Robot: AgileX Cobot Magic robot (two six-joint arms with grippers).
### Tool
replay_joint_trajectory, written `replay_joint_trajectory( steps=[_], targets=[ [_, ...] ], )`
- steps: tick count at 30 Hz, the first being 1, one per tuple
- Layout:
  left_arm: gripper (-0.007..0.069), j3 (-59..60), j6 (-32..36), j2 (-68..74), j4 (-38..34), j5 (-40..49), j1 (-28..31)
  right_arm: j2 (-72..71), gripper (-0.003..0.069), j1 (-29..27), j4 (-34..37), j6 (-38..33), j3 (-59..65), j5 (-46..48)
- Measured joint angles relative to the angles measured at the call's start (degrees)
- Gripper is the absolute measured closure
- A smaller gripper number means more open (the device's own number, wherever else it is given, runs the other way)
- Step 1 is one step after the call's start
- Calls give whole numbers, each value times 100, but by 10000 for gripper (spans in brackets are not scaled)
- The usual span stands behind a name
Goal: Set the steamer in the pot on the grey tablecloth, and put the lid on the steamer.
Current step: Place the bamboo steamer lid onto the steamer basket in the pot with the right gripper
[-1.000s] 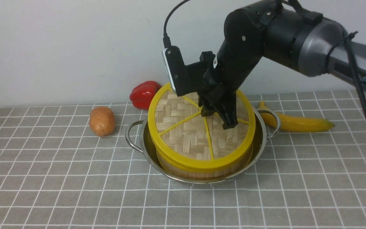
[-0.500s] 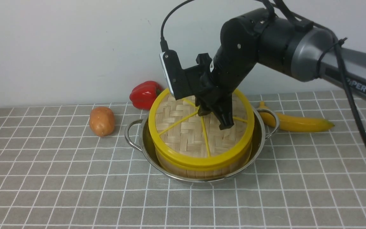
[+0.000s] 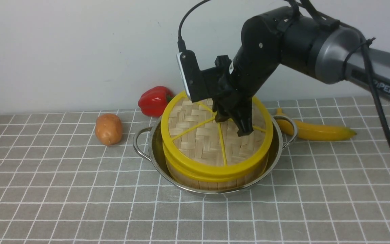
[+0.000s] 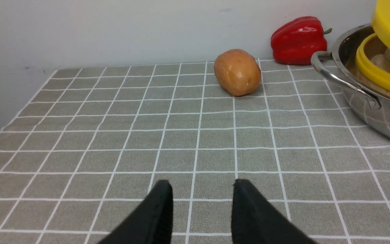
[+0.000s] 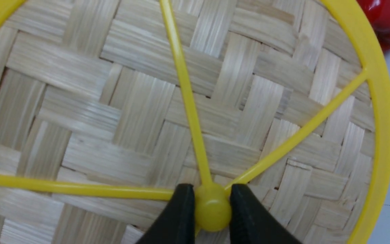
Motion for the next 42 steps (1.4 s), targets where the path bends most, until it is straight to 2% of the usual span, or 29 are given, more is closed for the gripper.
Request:
replay_joint_trajectory(
  steps=[36,42],
  targets=[
    [382,0,0,0,1,0,0,329,513,-7,84,-134,0,-330],
    [382,0,0,0,1,0,0,312,513,-7,78,-366,0,-498]
  ],
)
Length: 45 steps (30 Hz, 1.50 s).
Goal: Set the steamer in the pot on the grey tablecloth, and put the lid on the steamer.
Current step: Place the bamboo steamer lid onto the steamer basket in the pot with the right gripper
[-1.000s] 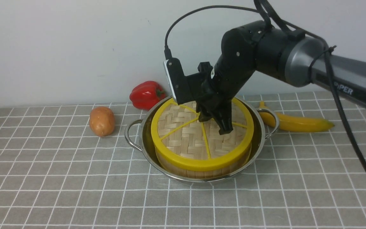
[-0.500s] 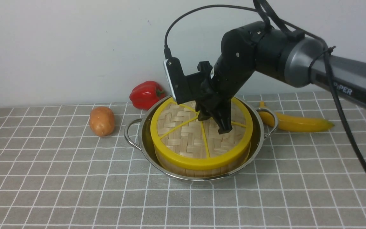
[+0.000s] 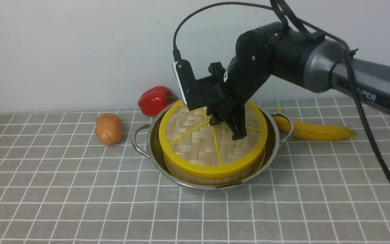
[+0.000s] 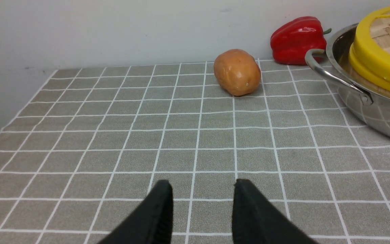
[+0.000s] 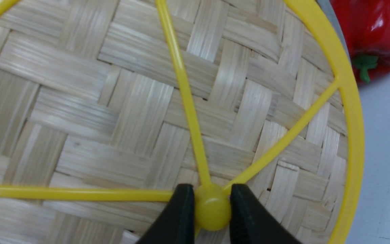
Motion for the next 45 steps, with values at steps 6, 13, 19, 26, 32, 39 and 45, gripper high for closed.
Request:
replay_joint_trajectory(
  steps=[6,13,19,26,32,39,45],
  targets=[
    [382,0,0,0,0,0,0,0,513,0,0,-170,0,-54],
    [382,0,0,0,0,0,0,-12,513,0,0,-293,0,-21],
    [382,0,0,0,0,0,0,-121,513,0,-21,-317,0,200],
    [382,0,0,0,0,0,0,-272,513,0,-227,-337,0,193],
    [382,0,0,0,0,0,0,-278,513,0,-267,-423,0,161],
    [382,0,0,0,0,0,0,-278,513,0,13,-730,0,96],
    [382,0,0,0,0,0,0,-278,513,0,32,-795,0,58]
  ],
)
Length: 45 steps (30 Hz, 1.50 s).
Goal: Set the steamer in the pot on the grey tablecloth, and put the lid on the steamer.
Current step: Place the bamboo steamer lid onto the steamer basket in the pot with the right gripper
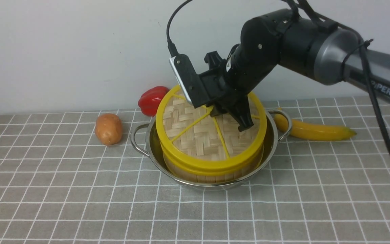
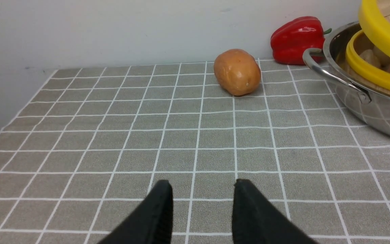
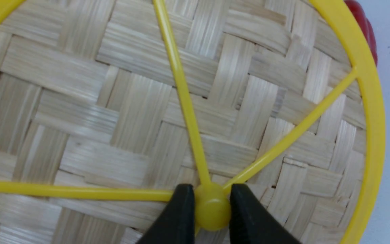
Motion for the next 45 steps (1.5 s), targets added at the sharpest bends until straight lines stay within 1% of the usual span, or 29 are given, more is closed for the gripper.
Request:
replay_joint_trajectory(
  steps=[10,20,34,41,43,45],
  targets=[
    [382,0,0,0,0,0,0,25,513,0,17,-13,0,-116],
    [382,0,0,0,0,0,0,381,513,-40,66,-13,0,-459],
    [382,0,0,0,0,0,0,412,513,-126,207,199,0,-476],
    [382,0,0,0,0,0,0,418,513,-164,402,250,0,-471],
    [382,0,0,0,0,0,0,418,507,-171,423,257,0,-471],
    [382,0,0,0,0,0,0,418,470,-171,441,317,0,-505]
  ],
)
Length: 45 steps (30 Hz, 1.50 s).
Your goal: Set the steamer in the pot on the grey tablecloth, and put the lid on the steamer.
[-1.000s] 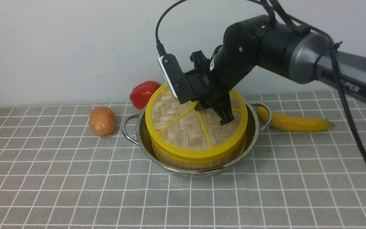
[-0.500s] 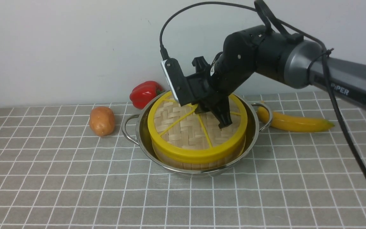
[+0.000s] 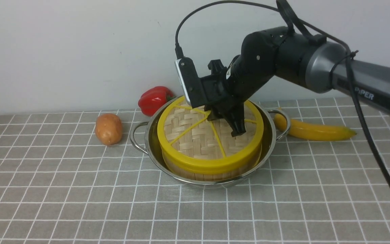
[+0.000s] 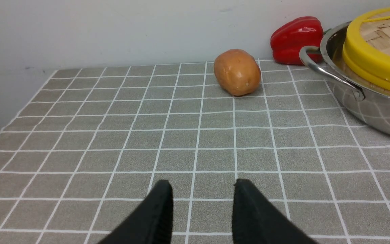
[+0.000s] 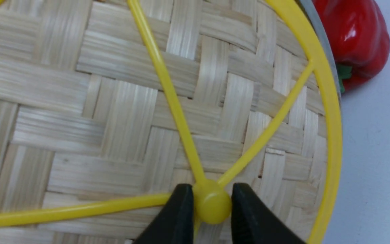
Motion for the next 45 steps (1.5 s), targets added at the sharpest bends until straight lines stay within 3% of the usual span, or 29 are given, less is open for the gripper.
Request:
replay_joint_trajectory(
  steps=[7,12,30,37,45],
  targets=[
    [382,0,0,0,0,0,0,-5,274,-2,-17,191,-6,-166],
    [382,0,0,0,0,0,0,-71,229,-2,-21,233,-6,-112],
    [382,0,0,0,0,0,0,-655,328,-2,-174,425,-6,277],
    [382,0,0,0,0,0,0,-666,369,-2,-973,806,-6,838],
    [382,0,0,0,0,0,0,-666,372,-2,-1219,1126,-6,929]
  ],
)
